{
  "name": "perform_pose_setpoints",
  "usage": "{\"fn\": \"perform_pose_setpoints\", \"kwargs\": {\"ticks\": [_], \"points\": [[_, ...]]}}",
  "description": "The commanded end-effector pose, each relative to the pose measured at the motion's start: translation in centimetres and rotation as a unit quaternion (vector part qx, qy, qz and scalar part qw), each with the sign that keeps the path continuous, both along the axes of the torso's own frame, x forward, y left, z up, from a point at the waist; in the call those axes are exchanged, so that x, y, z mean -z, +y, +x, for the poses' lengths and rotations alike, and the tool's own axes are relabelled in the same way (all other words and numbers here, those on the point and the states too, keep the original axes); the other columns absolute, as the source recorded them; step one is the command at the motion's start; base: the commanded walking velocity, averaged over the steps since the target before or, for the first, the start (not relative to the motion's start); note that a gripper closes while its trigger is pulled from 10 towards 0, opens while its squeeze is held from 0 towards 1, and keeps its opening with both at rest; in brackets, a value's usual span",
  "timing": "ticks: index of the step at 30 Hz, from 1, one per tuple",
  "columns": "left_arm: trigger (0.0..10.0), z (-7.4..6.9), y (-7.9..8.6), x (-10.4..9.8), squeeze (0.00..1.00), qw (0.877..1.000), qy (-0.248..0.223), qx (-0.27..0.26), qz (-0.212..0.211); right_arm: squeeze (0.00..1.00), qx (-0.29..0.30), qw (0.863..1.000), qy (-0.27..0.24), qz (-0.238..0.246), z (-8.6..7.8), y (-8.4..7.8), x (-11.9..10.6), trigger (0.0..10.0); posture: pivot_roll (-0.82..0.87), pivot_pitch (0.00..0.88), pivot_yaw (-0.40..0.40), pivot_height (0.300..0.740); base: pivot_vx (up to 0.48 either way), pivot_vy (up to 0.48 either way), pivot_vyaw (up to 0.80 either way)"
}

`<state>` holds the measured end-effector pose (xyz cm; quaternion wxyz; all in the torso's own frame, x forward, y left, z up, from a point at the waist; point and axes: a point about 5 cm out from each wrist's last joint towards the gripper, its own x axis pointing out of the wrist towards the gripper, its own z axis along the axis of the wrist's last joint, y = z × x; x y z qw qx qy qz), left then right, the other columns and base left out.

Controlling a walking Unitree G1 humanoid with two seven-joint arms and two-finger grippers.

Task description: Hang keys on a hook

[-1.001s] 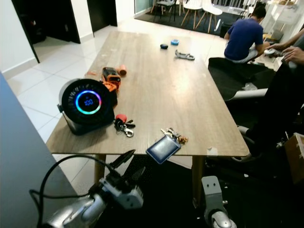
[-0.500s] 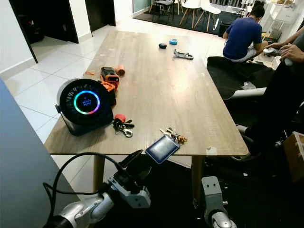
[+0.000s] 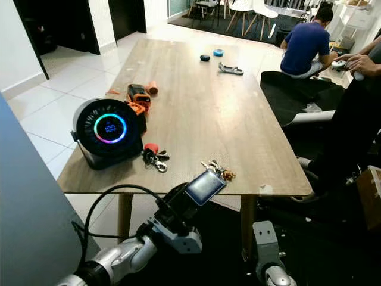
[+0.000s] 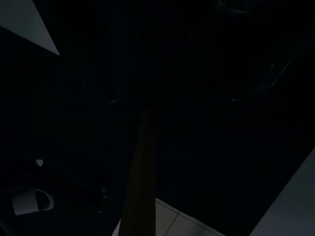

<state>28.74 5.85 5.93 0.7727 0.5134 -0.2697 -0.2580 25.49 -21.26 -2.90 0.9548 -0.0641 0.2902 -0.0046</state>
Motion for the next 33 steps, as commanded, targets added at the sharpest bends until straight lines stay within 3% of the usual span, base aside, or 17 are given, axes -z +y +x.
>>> {"fn": "perform_pose_setpoints", "kwargs": {"ticks": [1,15,17,19,20,21,23,24,25,27,29,30,31,33], "points": [[10.0,-0.2,-0.6,0.4,0.0,1.0,0.003,0.009,0.014,0.0,0.008,1.0,0.013,-0.001,-0.8,-0.3,0.6,10.0,0.05,0.109,-0.063,0.74,0.0,0.0,0.0],[10.0,1.2,0.4,0.3,0.0,0.999,-0.001,-0.031,0.033,0.0,0.013,1.0,0.013,-0.001,-0.9,-0.5,0.6,10.0,0.05,0.117,-0.058,0.74,0.0,0.0,0.0],[7.9,1.2,0.4,0.2,0.0,0.999,-0.004,-0.029,0.027,0.0,0.013,1.0,0.014,-0.001,-0.9,-0.5,0.6,10.0,0.05,0.119,-0.059,0.74,0.0,0.0,0.0],[7.9,1.2,0.4,0.1,0.0,0.999,-0.005,-0.028,0.025,0.0,0.012,1.0,0.014,-0.001,-0.9,-0.5,0.6,10.0,0.05,0.12,-0.06,0.74,0.0,0.0,0.0],[6.7,1.0,0.3,0.0,0.0,1.0,-0.009,-0.022,0.017,0.0,0.012,1.0,0.014,-0.001,-0.9,-0.4,0.6,10.0,0.05,0.12,-0.06,0.74,0.0,0.0,0.0],[6.7,1.0,0.3,0.0,0.0,1.0,-0.009,-0.022,0.017,0.0,0.012,1.0,0.014,-0.001,-0.9,-0.4,0.6,10.0,0.05,0.12,-0.06,0.74,0.0,0.0,0.0],[4.6,0.8,0.2,-0.2,0.0,1.0,-0.016,-0.012,0.004,0.0,0.012,1.0,0.014,-0.001,-0.8,-0.4,0.6,10.0,0.05,0.121,-0.06,0.74,0.0,0.0,0.0],[4.6,0.8,0.2,-0.2,0.0,1.0,-0.016,-0.012,0.004,0.0,0.012,1.0,0.014,-0.001,-0.8,-0.4,0.6,10.0,0.05,0.121,-0.06,0.74,0.0,0.0,0.0],[3.0,0.7,0.1,-0.3,0.0,1.0,-0.018,-0.007,-0.002,0.0,0.012,1.0,0.014,-0.001,-0.8,-0.4,0.6,10.0,0.05,0.12,-0.06,0.74,0.0,0.0,0.0],[1.6,0.5,-0.1,-0.3,0.0,1.0,-0.02,-0.001,-0.006,0.0,0.012,1.0,0.014,-0.001,-0.8,-0.4,0.6,10.0,0.06,0.12,-0.061,0.74,0.0,0.0,0.0],[3.5,0.3,-0.2,-0.1,0.0,1.0,-0.017,0.005,-0.005,0.0,0.012,1.0,0.015,-0.001,-0.8,-0.4,0.6,10.0,0.06,0.12,-0.061,0.74,0.0,0.0,0.0],[3.5,0.2,-0.2,-0.1,0.0,1.0,-0.016,0.008,-0.004,0.0,0.012,1.0,0.015,-0.001,-0.8,-0.4,0.6,10.0,0.06,0.12,-0.061,0.74,0.0,0.0,0.0],[10.0,0.1,-0.2,0.0,0.0,1.0,-0.015,0.009,-0.003,0.0,0.012,1.0,0.015,-0.001,-0.8,-0.4,0.6,10.0,0.06,0.12,-0.06,0.74,0.0,0.0,0.0],[10.0,0.0,-0.3,0.1,0.0,1.0,-0.014,0.011,-0.001,0.0,0.011,1.0,0.016,-0.001,-0.8,-0.4,0.6,10.0,0.06,0.121,-0.061,0.74,0.0,0.0,0.0]]}}
